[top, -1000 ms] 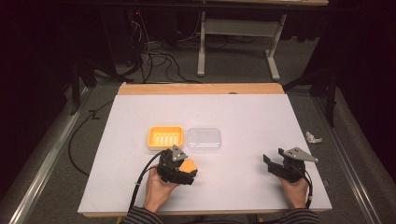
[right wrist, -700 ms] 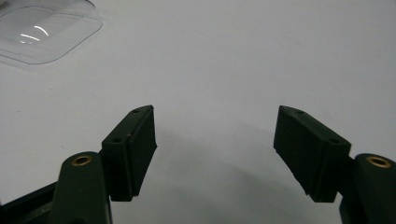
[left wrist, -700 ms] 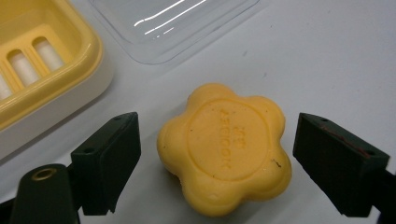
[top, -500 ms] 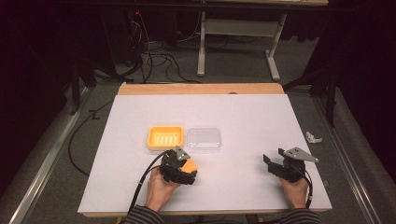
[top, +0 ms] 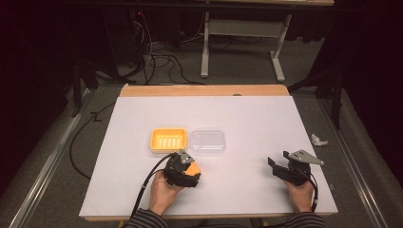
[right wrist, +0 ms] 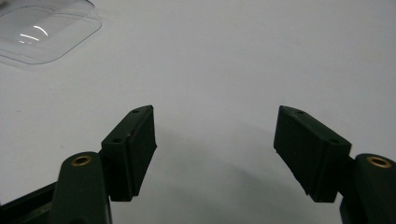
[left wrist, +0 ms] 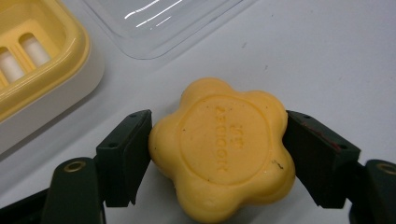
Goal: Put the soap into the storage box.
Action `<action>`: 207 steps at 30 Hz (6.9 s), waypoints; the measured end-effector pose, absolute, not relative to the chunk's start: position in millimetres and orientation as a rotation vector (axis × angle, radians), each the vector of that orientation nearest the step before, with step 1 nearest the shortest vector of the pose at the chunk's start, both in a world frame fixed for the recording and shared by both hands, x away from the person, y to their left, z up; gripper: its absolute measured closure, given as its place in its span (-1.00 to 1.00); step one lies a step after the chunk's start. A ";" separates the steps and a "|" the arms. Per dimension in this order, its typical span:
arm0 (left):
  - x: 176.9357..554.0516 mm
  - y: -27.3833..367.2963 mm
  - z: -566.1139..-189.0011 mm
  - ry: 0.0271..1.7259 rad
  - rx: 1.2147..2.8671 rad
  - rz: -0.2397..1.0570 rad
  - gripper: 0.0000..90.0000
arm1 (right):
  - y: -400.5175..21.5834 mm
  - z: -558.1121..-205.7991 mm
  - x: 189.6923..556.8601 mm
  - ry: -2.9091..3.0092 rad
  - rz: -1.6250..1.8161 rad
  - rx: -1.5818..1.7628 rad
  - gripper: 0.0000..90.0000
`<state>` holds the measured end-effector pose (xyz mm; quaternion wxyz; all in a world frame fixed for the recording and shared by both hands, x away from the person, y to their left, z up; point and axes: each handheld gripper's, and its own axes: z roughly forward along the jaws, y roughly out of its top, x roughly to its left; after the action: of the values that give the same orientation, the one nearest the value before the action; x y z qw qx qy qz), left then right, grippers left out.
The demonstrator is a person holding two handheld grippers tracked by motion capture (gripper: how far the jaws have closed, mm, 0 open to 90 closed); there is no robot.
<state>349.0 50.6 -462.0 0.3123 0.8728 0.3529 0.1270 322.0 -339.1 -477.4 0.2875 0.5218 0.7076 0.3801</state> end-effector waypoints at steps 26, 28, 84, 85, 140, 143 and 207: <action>344.7 69.2 -448.7 0.919 2.211 0.322 -0.39 | -339.2 -477.4 321.9 1.887 1.020 1.398 -0.34; 344.2 71.3 -447.5 0.923 2.206 0.331 -0.39 | -339.1 -477.4 321.8 1.887 1.021 1.396 -0.34; 370.5 121.1 -411.3 1.037 2.089 0.411 -0.39 | -338.5 -477.5 322.1 1.891 1.010 1.398 -0.34; 372.5 121.3 -410.3 1.039 2.087 0.413 -0.39 | -338.4 -477.5 322.1 1.891 1.011 1.399 -0.34; 436.6 112.9 -412.0 1.181 2.048 0.445 -0.39 | -338.6 -477.5 321.7 1.887 1.013 1.391 -0.35; 439.8 113.7 -413.1 1.188 2.044 0.447 -0.39 | -338.6 -477.4 321.6 1.886 1.014 1.392 -0.35; 453.1 106.3 -438.7 1.240 2.104 0.447 -0.65 | -338.4 -477.4 321.4 1.887 1.013 1.393 -0.35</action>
<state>453.1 106.3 -438.7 0.3236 0.8019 0.4725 0.1703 321.4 -338.4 -477.4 0.2892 0.5220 0.7070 0.3795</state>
